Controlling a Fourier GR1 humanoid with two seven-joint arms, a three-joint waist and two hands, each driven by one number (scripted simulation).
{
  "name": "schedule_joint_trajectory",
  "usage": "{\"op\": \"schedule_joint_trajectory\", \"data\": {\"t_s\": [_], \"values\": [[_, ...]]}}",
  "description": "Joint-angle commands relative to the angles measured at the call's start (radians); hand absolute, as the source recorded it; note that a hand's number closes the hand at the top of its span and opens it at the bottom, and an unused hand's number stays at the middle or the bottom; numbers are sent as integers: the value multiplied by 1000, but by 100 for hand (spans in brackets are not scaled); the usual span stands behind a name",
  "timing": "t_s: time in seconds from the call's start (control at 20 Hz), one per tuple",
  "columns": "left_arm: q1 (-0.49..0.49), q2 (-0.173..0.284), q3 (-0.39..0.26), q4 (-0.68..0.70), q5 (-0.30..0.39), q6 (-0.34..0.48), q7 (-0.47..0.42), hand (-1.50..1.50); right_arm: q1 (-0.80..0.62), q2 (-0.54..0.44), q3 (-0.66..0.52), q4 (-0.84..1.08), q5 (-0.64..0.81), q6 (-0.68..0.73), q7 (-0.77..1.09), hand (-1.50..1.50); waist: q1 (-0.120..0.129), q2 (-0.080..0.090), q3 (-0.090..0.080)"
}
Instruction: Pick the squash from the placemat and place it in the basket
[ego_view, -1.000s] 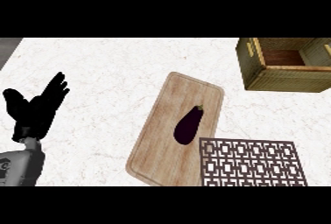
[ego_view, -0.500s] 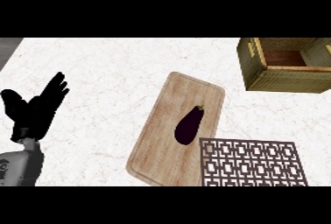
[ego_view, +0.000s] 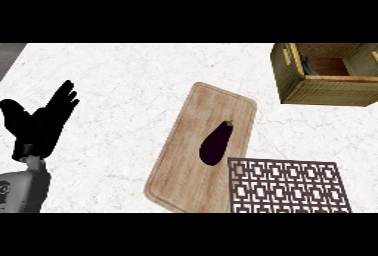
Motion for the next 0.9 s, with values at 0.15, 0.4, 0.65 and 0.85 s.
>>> {"op": "schedule_joint_trajectory", "data": {"t_s": [0.15,0.4,0.65,0.85], "values": [[0,-16,-2,58,-20,3,-62,0,-56,-56,-180,61,-127,-79,70,-150,-12,1,0],[2,-4,17,17,9,-5,-16,0,-25,-208,-339,195,-251,-13,41,-150,-5,3,2],[36,-24,1,-7,-13,11,-30,0,35,-388,-414,311,-358,204,-10,-150,-7,0,2],[-19,-10,15,58,-2,-10,-44,0,84,-520,-393,437,-351,370,-81,-150,-6,6,2]]}}
